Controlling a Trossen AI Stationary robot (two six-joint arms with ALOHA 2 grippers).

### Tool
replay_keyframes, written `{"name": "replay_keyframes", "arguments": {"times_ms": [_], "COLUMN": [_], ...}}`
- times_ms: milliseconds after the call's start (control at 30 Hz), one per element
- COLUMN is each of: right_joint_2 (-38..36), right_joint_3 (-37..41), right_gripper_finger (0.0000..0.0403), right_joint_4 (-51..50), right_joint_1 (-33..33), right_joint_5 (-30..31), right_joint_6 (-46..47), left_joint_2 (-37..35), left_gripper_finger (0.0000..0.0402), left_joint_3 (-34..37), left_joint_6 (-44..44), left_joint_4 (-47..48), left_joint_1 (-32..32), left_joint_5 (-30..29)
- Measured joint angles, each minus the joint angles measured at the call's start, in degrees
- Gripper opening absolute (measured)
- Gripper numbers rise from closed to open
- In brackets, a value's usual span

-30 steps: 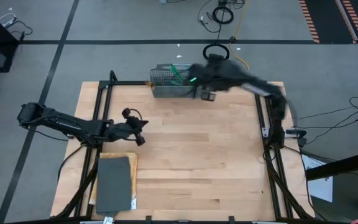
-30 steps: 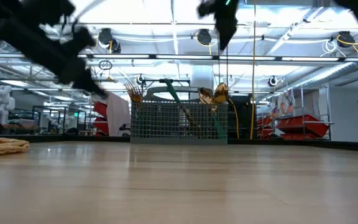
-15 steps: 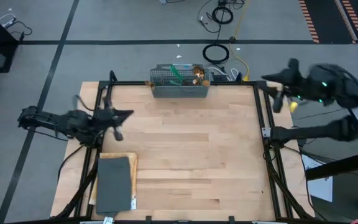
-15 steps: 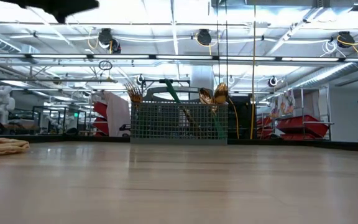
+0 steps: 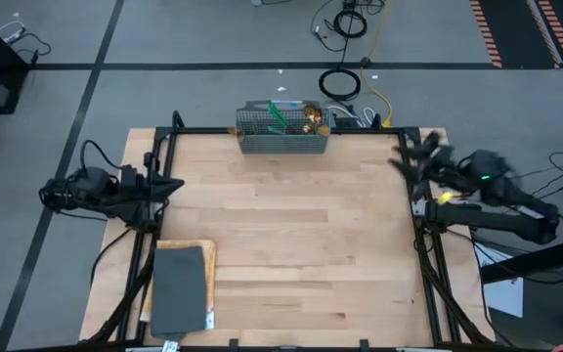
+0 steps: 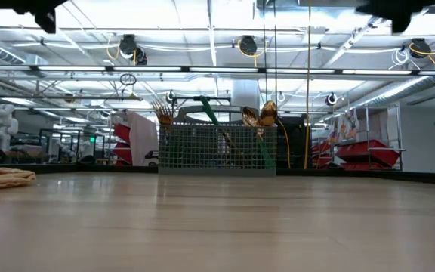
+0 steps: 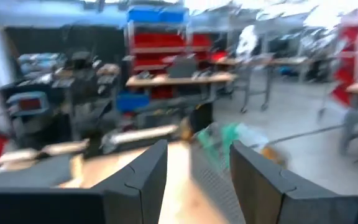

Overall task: Sort silverware
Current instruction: Return to Home Position

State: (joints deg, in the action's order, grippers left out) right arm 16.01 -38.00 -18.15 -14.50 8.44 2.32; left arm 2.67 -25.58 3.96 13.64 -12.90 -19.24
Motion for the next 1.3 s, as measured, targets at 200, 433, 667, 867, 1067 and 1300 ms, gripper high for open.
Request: {"name": "replay_keyframes", "arguments": {"times_ms": [200, 433, 667, 867, 1067, 1300], "right_joint_2": [-4.08, -13.87, -15.49, -15.91, -15.81, -14.87], "right_joint_3": [12.28, 19.97, 24.03, 27.77, 36.07, 37.21], "right_gripper_finger": [0.0160, 0.0160, 0.0160, 0.0160, 0.0160, 0.0160], "right_joint_4": [4.15, 8.19, 8.59, 8.66, 17.31, 20.65], "right_joint_1": [0.00, 0.00, 0.04, 0.40, 2.77, 6.18], "right_joint_5": [-6.86, -9.00, -12.06, -13.75, -16.21, -17.68], "right_joint_6": [3.95, 7.94, 8.77, 8.42, 6.21, 1.47], "left_joint_2": [-2.53, -2.58, -2.66, -2.66, -2.66, -2.66], "left_gripper_finger": [0.0011, 0.0011, 0.0011, 0.0011, 0.0011, 0.0011], "left_joint_3": [1.14, 7.44, 14.43, 18.66, 21.33, 21.59], "left_joint_6": [-2.14, 3.03, 3.85, 0.56, -3.02, -3.64], "left_joint_4": [4.45, -2.47, -4.10, -3.88, -4.02, -5.41], "left_joint_1": [0.01, 0.01, 0.02, 0.02, 0.02, 0.02], "left_joint_5": [0.77, 4.61, 4.90, 3.32, 5.61, 5.70]}}
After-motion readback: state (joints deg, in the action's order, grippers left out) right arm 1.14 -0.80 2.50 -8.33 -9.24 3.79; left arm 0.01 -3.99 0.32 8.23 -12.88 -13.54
